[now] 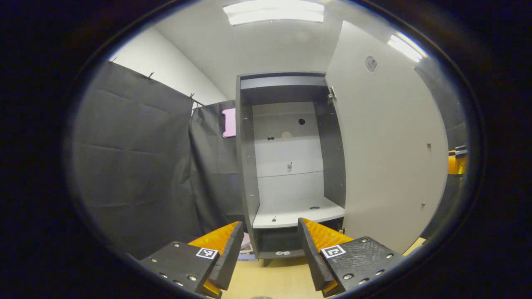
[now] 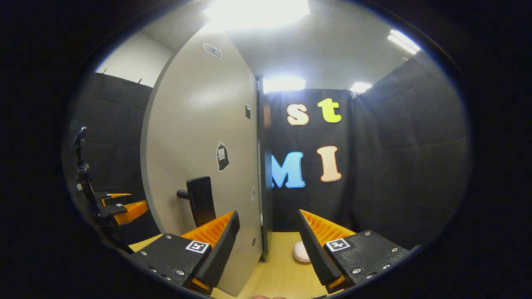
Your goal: Open the cabinet door with the right hand, grasp the bottle in the cabinet with the left hand and place it on the coaster, then close the cabinet door with the right hand.
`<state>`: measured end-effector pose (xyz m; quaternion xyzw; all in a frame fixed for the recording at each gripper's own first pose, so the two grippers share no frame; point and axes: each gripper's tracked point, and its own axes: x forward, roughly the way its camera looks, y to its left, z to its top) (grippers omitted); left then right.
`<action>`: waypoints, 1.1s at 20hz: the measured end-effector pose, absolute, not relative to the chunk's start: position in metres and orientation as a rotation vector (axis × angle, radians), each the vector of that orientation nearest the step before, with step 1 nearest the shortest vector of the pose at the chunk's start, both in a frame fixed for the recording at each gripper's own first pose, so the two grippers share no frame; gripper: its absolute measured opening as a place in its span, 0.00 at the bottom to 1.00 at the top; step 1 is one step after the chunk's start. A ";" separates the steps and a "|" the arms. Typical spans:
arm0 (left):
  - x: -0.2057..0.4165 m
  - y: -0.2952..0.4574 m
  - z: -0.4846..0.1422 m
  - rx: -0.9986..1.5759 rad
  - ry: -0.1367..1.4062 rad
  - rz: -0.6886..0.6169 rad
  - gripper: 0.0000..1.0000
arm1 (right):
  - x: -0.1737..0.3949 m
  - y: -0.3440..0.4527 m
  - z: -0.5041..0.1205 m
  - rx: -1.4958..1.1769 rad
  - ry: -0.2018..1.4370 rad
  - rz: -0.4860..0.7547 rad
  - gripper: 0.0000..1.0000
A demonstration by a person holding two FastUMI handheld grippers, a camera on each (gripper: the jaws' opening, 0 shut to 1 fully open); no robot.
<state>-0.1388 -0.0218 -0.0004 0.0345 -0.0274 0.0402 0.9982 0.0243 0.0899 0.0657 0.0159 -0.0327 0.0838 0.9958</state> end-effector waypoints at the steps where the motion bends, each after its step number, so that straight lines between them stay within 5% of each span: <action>1: -0.136 -0.017 0.000 0.071 -0.054 0.080 0.75 | 0.023 0.099 0.066 0.035 -0.060 0.179 0.87; 22: -0.040 0.084 -0.023 0.053 -0.053 0.046 0.75 | 0.068 0.206 0.069 0.034 -0.087 0.200 0.87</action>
